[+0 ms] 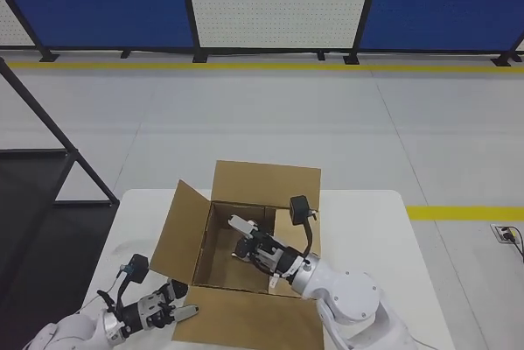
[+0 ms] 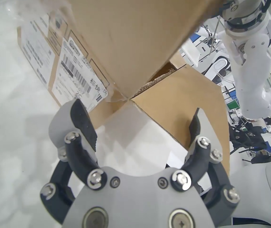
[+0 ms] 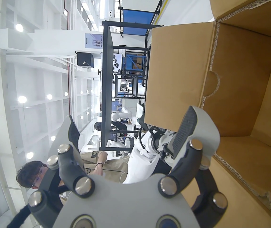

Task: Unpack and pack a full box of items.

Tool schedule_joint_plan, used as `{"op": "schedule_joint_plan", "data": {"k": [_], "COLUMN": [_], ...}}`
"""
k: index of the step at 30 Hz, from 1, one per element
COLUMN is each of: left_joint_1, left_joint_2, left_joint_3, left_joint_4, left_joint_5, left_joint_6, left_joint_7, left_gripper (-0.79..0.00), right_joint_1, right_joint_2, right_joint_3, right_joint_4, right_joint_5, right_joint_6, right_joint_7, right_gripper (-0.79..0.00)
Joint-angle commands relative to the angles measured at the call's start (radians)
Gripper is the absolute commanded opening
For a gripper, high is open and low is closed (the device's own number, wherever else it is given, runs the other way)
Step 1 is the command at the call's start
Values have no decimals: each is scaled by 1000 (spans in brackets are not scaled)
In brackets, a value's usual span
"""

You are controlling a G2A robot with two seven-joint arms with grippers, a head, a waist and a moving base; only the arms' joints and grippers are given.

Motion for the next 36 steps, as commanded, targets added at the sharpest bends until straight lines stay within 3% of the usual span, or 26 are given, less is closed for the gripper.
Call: {"op": "schedule_joint_plan", "data": {"k": [1, 11, 20, 24, 29, 33, 36], "left_joint_1": [-2, 11, 154, 220, 277, 306, 329], "left_joint_2": [1, 9, 35, 45, 54, 61, 66], "left_joint_3": [8, 3, -155, -238, -321, -359, -367], "left_joint_4": [-3, -23, -78, -109, -134, -137, -146], "left_joint_5": [-4, -14, -126, -212, -305, -403, -474], "left_joint_6": [1, -8, -66, -90, -96, -82, -48], "left_joint_7": [-7, 6, 50, 71, 90, 73, 34], "left_gripper": [0, 0, 0, 0, 0, 0, 0], "right_joint_1": [-3, 3, 66, 132, 229, 287, 291], "right_joint_2": [1, 6, 0, -21, -69, -114, -117], "right_joint_3": [1, -14, -77, -151, -250, -304, -307], "right_joint_4": [-4, -13, 6, 75, 218, 315, 321], "right_joint_5": [0, -49, -93, -41, 80, 201, 204], "right_joint_6": [1, 18, 86, 80, 64, 47, 46], "right_joint_7": [1, -15, -4, 3, -91, -202, -207], "right_gripper": [0, 0, 0, 0, 0, 0, 0]}}
